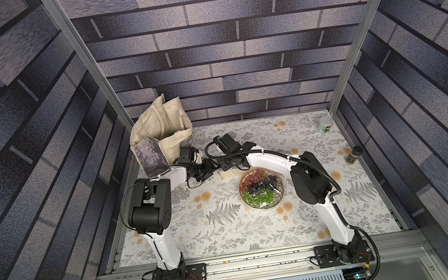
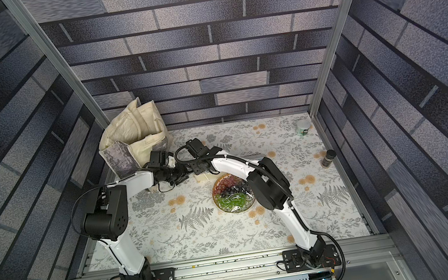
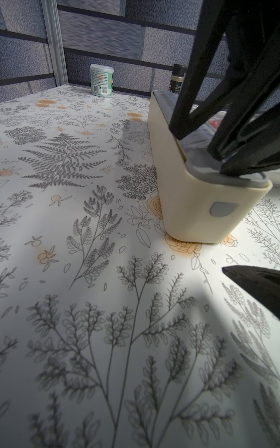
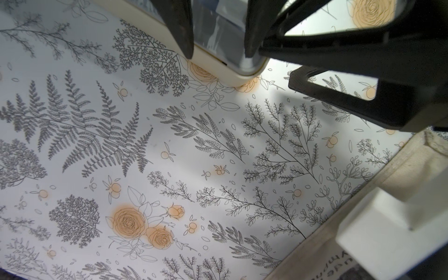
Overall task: Wrap the plate with plastic wrap
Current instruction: Tear off the plastic wrap from the plastic wrap cutting box.
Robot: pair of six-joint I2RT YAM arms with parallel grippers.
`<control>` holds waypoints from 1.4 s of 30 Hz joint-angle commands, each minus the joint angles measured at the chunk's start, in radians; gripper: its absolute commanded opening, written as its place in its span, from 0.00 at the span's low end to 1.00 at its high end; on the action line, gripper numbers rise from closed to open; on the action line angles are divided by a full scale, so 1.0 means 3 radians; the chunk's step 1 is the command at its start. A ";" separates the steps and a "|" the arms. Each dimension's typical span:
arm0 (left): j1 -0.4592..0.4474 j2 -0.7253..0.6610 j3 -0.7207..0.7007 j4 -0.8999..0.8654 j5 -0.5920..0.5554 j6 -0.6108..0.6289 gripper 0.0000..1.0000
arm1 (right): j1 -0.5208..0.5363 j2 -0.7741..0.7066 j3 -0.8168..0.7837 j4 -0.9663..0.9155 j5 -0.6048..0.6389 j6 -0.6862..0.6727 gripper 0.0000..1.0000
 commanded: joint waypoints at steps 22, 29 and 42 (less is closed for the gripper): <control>-0.0051 0.0092 0.0056 -0.0302 -0.0306 0.0095 0.61 | -0.0160 -0.0515 -0.0709 0.0104 0.0355 -0.0097 0.39; -0.0066 0.0095 0.0066 -0.0324 -0.0321 0.0099 0.61 | -0.0265 -0.0638 -0.0892 0.0142 0.0405 -0.0107 0.39; -0.0076 0.0102 0.0093 -0.0359 -0.0336 0.0098 0.61 | -0.0430 -0.0843 -0.1106 0.0159 0.0486 -0.0121 0.39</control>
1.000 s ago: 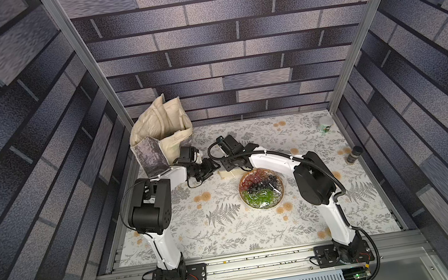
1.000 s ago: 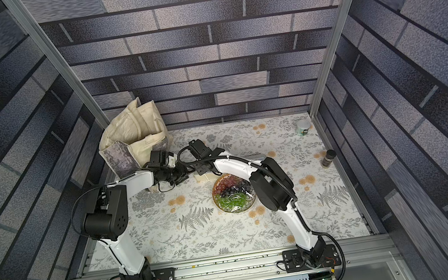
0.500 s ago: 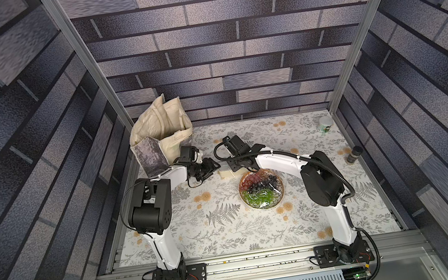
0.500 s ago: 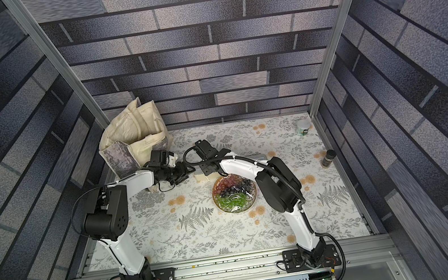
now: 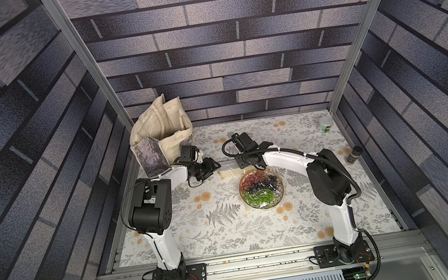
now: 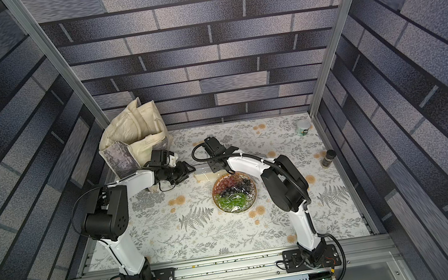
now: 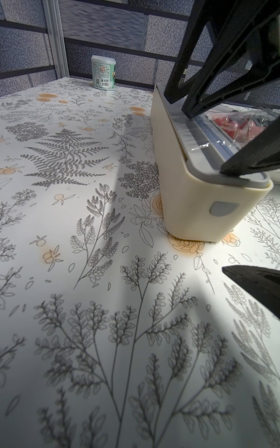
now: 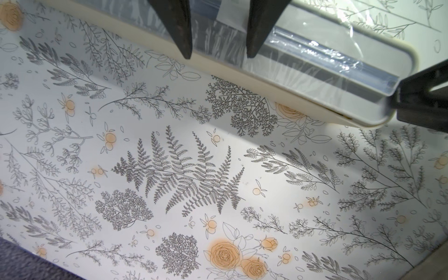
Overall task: Wrap the plate with plastic wrap
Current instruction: Tear off the plastic wrap from the plastic wrap cutting box.
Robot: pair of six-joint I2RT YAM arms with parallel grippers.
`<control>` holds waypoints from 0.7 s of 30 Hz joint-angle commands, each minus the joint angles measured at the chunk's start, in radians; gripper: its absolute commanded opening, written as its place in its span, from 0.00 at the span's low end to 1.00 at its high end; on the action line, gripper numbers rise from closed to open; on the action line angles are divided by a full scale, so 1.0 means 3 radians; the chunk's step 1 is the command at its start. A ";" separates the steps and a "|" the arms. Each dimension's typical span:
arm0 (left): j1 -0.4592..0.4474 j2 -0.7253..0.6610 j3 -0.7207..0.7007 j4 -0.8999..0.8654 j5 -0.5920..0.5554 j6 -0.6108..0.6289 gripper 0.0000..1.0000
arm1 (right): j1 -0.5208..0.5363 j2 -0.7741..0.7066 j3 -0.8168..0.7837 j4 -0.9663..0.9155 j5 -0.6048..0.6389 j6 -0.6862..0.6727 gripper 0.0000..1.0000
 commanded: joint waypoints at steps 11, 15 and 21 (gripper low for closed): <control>-0.0028 0.0101 0.0035 -0.0277 -0.0230 0.0096 0.62 | -0.0196 -0.0397 -0.0397 -0.0046 0.0256 -0.0092 0.40; -0.0032 0.0102 0.0041 -0.0284 -0.0233 0.0096 0.61 | -0.0245 -0.0472 -0.0508 -0.0021 0.0299 -0.0101 0.40; -0.0042 0.0107 0.0056 -0.0293 -0.0240 0.0093 0.61 | -0.0272 -0.0531 -0.0384 0.0033 -0.0019 0.0040 0.41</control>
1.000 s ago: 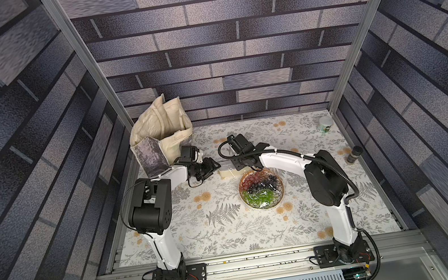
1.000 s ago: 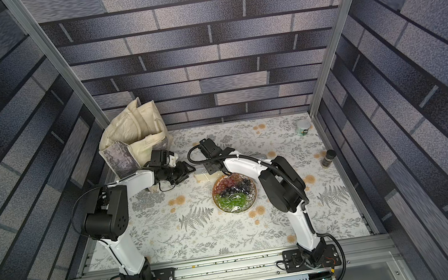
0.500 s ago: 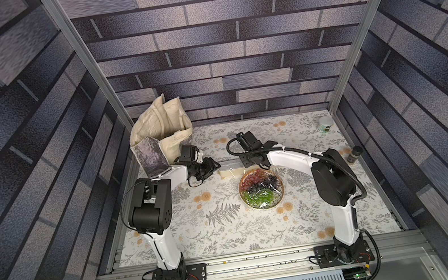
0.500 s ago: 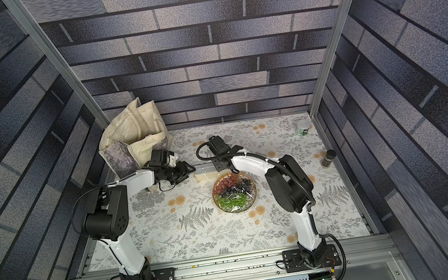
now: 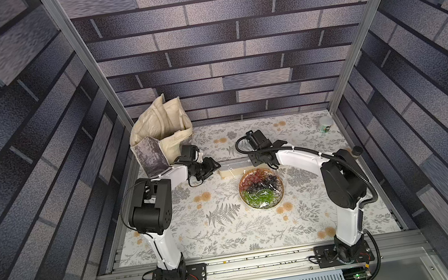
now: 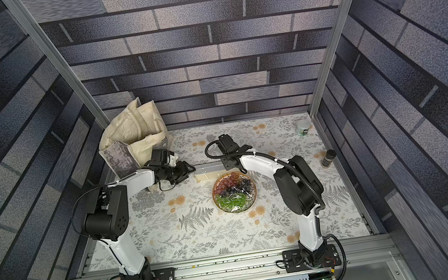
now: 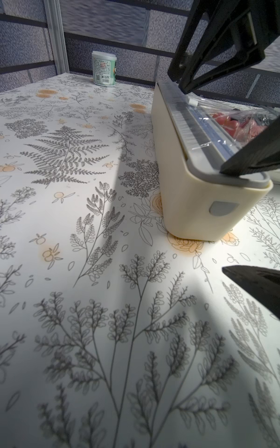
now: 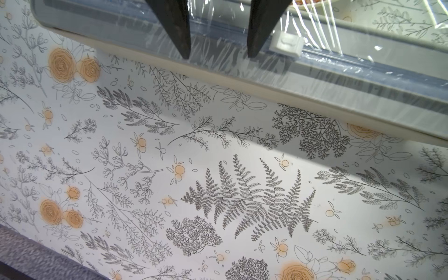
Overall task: Wrap the plate with plastic wrap
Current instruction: Tear off the plastic wrap from the plastic wrap cutting box.
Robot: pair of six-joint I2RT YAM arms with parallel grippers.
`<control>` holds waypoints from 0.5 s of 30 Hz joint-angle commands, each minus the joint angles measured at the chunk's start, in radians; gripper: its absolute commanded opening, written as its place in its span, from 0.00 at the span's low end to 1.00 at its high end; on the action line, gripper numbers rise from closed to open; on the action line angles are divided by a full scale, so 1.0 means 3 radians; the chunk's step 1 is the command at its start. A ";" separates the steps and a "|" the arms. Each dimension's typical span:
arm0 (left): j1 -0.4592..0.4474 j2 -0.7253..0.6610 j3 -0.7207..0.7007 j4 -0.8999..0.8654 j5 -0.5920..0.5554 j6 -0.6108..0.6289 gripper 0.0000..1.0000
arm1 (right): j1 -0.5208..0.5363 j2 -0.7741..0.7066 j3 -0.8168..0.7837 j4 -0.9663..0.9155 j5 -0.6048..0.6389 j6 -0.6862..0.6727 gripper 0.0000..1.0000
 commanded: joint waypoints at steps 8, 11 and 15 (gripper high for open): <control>-0.0028 0.0100 0.0032 -0.0230 -0.0201 0.0094 0.61 | 0.0043 -0.0036 0.0260 -0.0003 -0.0313 0.0111 0.41; -0.0032 0.0102 0.0029 -0.0226 -0.0197 0.0094 0.61 | 0.0091 0.0032 0.0293 -0.0011 -0.0300 0.0104 0.42; -0.0032 0.0102 0.0022 -0.0213 -0.0197 0.0087 0.61 | 0.0118 0.0096 0.0316 -0.0025 -0.0285 0.0111 0.42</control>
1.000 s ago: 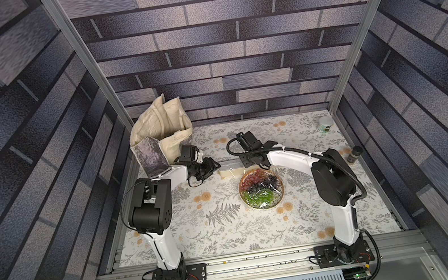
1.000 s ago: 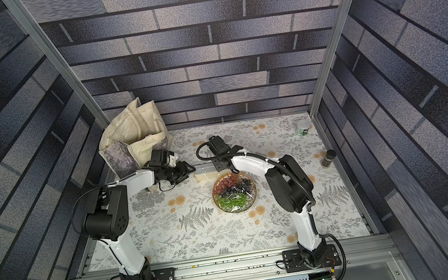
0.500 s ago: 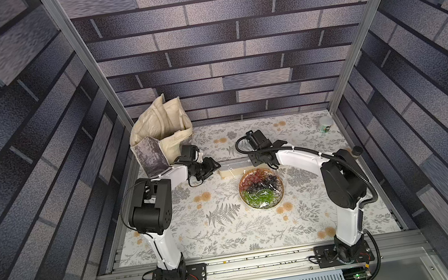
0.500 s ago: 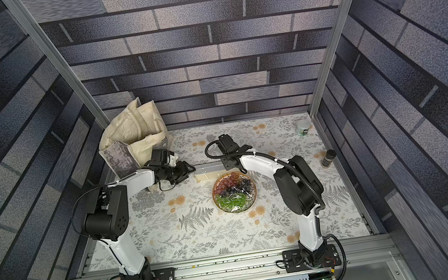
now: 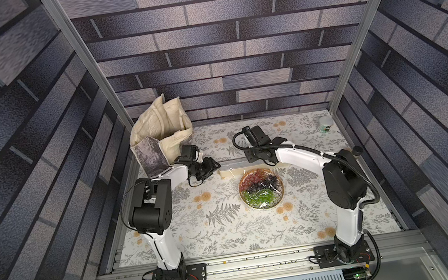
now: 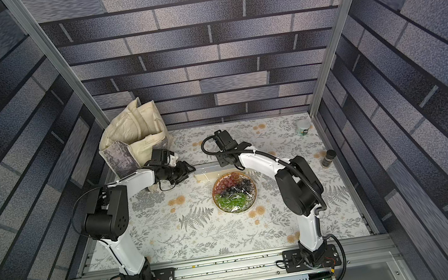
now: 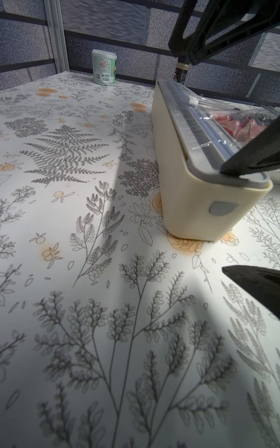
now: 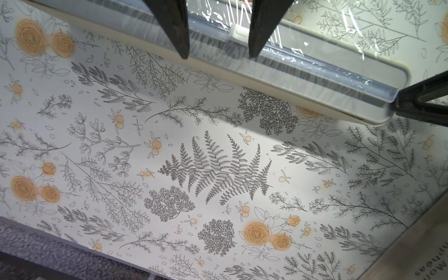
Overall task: Wrap the plate with plastic wrap
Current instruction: Tear off the plastic wrap from the plastic wrap cutting box.
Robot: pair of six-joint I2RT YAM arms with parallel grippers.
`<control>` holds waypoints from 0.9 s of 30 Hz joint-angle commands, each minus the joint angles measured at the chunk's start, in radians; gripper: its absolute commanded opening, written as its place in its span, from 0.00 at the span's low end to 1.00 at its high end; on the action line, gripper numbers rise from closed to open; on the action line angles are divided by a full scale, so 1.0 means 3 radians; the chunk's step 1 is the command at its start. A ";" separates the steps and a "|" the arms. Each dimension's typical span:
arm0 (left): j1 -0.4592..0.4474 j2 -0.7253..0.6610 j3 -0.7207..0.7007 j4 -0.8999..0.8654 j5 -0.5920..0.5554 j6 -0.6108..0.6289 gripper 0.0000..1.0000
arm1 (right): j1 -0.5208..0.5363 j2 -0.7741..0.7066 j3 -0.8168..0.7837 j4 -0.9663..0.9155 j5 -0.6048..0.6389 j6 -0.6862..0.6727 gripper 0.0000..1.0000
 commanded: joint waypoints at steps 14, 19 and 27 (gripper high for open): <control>-0.0033 0.0102 -0.0006 -0.0180 -0.0188 0.0085 0.61 | 0.0040 0.0233 0.0088 -0.0172 0.0104 0.0007 0.42; -0.0033 0.0103 -0.0011 -0.0180 -0.0193 0.0090 0.61 | 0.0039 0.0264 0.0094 -0.0218 0.0149 -0.0027 0.42; -0.0033 0.0102 -0.0016 -0.0186 -0.0198 0.0091 0.61 | 0.0029 0.0239 0.0039 -0.0252 0.0306 -0.0050 0.42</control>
